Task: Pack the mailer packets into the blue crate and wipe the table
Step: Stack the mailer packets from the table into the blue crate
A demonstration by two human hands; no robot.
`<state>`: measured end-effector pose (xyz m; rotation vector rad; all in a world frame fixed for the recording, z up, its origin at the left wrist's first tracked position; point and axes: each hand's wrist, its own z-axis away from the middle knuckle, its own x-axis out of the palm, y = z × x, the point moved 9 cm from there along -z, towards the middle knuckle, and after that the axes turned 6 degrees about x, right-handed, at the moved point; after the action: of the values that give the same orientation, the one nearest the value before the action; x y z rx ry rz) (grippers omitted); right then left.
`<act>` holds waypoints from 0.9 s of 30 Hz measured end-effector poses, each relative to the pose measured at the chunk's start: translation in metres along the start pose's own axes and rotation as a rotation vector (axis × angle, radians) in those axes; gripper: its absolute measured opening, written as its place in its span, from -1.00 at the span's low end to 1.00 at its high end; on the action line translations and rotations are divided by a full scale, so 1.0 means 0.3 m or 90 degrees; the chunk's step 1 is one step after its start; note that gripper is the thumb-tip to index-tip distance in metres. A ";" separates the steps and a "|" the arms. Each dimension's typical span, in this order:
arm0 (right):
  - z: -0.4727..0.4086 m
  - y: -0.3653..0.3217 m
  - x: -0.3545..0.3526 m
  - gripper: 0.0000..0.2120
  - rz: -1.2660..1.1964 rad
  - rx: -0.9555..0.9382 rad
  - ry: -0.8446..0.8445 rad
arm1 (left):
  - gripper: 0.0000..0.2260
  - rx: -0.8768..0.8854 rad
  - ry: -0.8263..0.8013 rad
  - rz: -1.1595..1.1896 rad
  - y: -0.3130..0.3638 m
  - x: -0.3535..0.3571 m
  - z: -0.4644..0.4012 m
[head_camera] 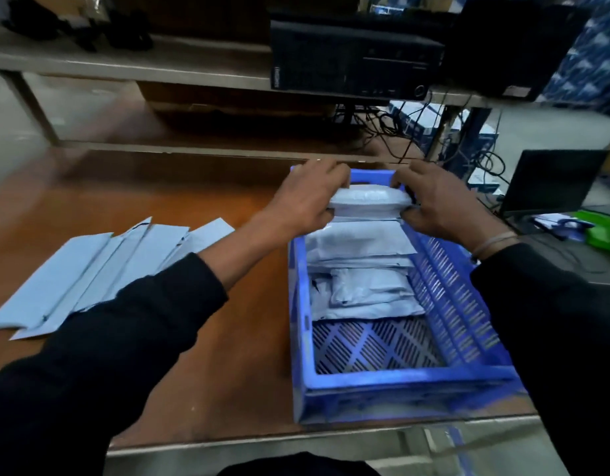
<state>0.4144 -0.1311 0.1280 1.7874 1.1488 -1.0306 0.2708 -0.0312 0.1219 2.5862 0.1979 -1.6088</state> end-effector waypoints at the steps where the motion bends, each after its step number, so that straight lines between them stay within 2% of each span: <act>1: 0.010 0.021 0.029 -0.59 0.022 0.006 -0.009 | -0.61 0.000 -0.007 -0.027 0.011 0.041 -0.024; 5: 0.046 0.040 0.165 -0.57 0.042 0.027 -0.059 | -0.56 -0.016 -0.071 -0.124 0.029 0.200 -0.096; 9: 0.091 0.012 0.337 -0.50 -0.020 0.023 -0.174 | -0.51 -0.019 -0.202 -0.160 0.025 0.359 -0.082; 13: 0.105 0.028 0.371 -0.22 -0.104 0.018 -0.263 | -0.45 -0.034 -0.307 -0.104 0.013 0.419 -0.047; 15: 0.101 0.040 0.363 -0.15 -0.146 0.023 -0.264 | -0.39 -0.043 -0.326 -0.062 0.005 0.416 -0.042; 18: 0.082 0.059 0.367 -0.14 -0.135 0.033 -0.241 | -0.30 -0.050 -0.317 -0.033 -0.005 0.404 -0.043; 24: 0.056 0.046 0.378 -0.29 -0.079 0.088 -0.213 | -0.30 -0.070 -0.332 -0.074 -0.014 0.421 -0.055; 27: 0.061 0.031 0.382 -0.29 -0.077 0.099 -0.213 | -0.30 -0.070 -0.332 -0.076 -0.010 0.423 -0.053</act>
<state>0.4499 -0.1134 0.0185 1.5969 0.9989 -1.4622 0.3398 -0.0179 0.0149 2.0211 0.3879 -2.1727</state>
